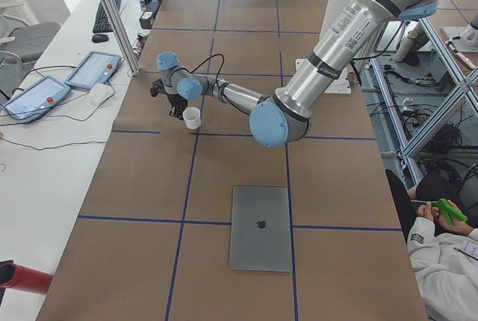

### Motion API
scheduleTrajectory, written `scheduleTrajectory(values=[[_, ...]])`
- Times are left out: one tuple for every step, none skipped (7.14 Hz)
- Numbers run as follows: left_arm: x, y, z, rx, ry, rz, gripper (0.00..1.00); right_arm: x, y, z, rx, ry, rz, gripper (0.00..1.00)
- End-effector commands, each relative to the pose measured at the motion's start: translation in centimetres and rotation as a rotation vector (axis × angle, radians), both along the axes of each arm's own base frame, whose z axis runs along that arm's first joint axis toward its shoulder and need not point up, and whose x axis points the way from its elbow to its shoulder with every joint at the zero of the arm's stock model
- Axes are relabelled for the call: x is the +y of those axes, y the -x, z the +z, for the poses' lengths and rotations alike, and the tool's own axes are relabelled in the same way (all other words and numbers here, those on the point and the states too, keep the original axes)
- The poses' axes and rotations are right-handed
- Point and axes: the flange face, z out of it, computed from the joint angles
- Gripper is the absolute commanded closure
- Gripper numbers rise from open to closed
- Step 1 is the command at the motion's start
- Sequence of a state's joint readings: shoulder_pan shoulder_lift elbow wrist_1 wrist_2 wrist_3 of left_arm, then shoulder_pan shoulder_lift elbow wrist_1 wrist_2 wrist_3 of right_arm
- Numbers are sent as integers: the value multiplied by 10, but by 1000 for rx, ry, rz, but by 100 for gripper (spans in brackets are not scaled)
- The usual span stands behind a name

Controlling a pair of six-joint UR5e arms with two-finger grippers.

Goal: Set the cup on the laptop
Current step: 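Lift the cup with the left gripper and carry it toward the laptop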

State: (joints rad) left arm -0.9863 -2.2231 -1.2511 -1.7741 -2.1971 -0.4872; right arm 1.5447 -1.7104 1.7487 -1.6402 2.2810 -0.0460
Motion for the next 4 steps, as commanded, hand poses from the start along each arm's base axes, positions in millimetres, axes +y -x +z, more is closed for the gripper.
scheduleTrajectory(values=[[55, 74, 4, -13, 30, -44, 100, 0, 0, 0, 0, 0, 0, 0], [102, 118, 43, -25, 52, -65, 100, -1, 0, -1, 0, 0, 0, 0], [134, 149, 76, -45, 86, -85, 100, -1, 0, -1, 1, -2, 0, 0], [158, 188, 114, -57, 91, -101, 100, -1, 0, -1, 1, -2, 0, 0]])
